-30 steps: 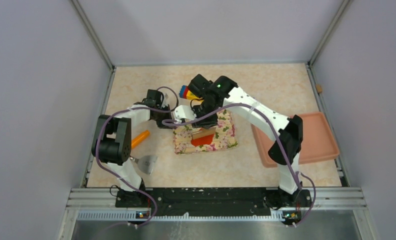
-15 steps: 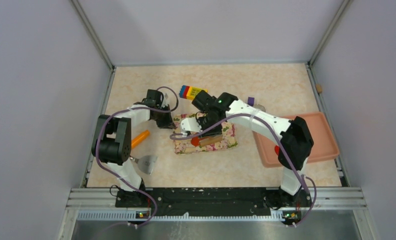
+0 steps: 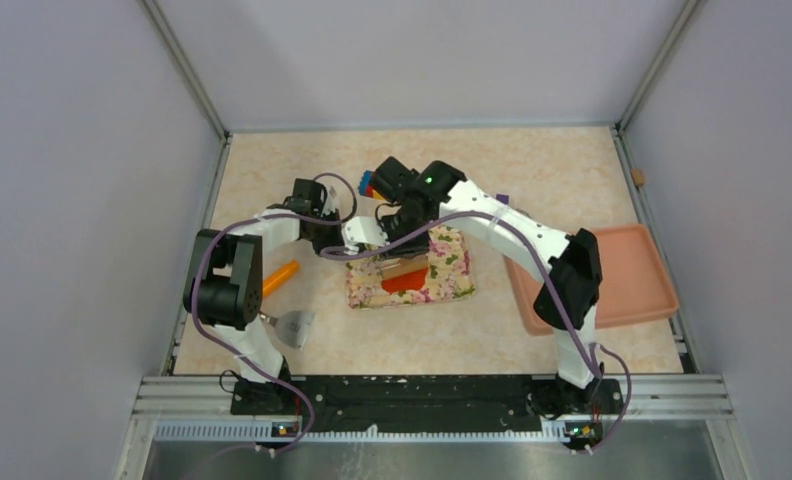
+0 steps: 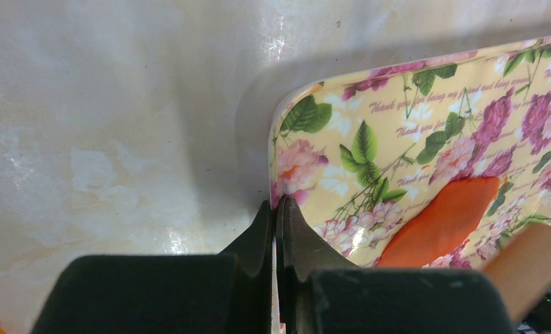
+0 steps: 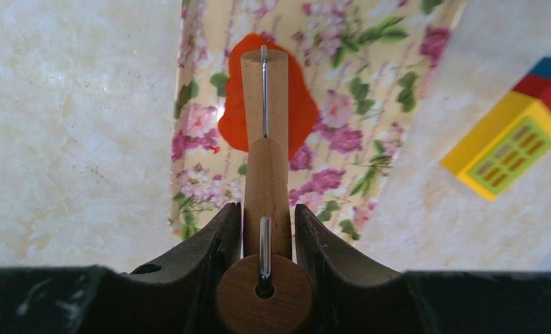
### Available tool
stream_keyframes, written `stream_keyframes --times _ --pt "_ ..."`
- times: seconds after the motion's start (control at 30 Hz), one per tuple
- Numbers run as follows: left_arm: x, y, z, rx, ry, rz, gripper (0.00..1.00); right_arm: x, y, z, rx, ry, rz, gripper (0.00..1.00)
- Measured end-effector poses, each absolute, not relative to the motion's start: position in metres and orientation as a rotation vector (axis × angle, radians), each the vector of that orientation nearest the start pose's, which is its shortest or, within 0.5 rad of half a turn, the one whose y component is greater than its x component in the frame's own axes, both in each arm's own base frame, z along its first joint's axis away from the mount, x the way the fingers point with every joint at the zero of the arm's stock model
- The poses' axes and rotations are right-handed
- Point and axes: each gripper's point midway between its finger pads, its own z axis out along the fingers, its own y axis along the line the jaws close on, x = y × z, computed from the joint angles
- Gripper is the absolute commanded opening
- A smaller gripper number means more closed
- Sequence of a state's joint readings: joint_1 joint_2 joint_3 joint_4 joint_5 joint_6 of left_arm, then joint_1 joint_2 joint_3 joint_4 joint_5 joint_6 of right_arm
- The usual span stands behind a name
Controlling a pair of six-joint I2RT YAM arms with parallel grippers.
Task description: Roll out the dumpling wrappers from the dough
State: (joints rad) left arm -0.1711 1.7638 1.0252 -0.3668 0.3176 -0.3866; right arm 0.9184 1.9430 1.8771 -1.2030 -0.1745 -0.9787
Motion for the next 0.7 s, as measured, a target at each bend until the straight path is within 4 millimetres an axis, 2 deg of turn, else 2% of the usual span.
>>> stream_keyframes --times 0.07,0.17,0.23,0.33,0.43,0.53,0.7 --pt "0.347 -0.131 0.024 -0.189 2.716 -0.600 0.00 0.260 0.340 0.178 -2.305 1.564 0.246 0.00" --pt "0.349 -0.133 0.024 -0.185 2.717 -0.614 0.00 0.261 0.344 0.208 -2.282 1.493 0.251 0.00" --pt "0.351 -0.135 0.024 -0.182 2.716 -0.624 0.00 0.259 0.342 0.209 -2.290 1.483 0.250 0.00" --pt "0.353 -0.136 0.024 -0.179 2.716 -0.631 0.00 0.253 0.333 0.188 -2.342 1.515 0.259 0.00" --pt "0.353 -0.136 0.024 -0.175 2.718 -0.634 0.00 0.245 0.323 0.156 -2.410 1.576 0.275 0.00" --pt "0.353 -0.136 0.024 -0.174 2.718 -0.635 0.00 0.242 0.318 0.132 -2.442 1.603 0.281 0.00" --pt "0.353 -0.136 0.024 -0.172 2.718 -0.636 0.00 0.244 0.317 0.127 -2.424 1.592 0.264 0.00"
